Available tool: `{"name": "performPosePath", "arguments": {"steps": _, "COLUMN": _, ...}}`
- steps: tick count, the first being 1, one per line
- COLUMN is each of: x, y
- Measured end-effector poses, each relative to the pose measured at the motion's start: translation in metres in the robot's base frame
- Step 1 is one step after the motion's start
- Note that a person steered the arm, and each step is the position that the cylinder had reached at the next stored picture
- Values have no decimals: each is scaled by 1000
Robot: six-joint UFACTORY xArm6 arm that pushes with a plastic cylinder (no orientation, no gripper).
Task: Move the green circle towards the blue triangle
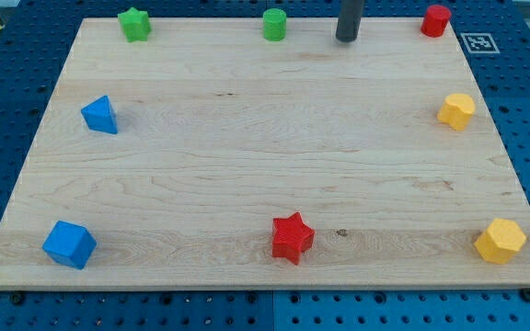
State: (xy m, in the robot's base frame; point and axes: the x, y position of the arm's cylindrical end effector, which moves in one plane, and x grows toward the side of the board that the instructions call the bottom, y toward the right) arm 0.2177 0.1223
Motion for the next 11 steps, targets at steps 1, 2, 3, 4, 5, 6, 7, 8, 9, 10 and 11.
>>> {"name": "performPosePath", "arguments": {"steps": 1, "x": -24, "y": -2}}
{"name": "performPosePath", "arguments": {"steps": 2, "x": -26, "y": -2}}
{"name": "performPosePath", "arguments": {"steps": 3, "x": -25, "y": -3}}
{"name": "performPosePath", "arguments": {"steps": 4, "x": -25, "y": -11}}
{"name": "performPosePath", "arguments": {"steps": 5, "x": -24, "y": -52}}
{"name": "performPosePath", "arguments": {"steps": 6, "x": -24, "y": -90}}
{"name": "performPosePath", "arguments": {"steps": 7, "x": -24, "y": -100}}
{"name": "performPosePath", "arguments": {"steps": 8, "x": -22, "y": -119}}
{"name": "performPosePath", "arguments": {"steps": 9, "x": -3, "y": -139}}
{"name": "performPosePath", "arguments": {"steps": 10, "x": 25, "y": -141}}
{"name": "performPosePath", "arguments": {"steps": 11, "x": 56, "y": -143}}
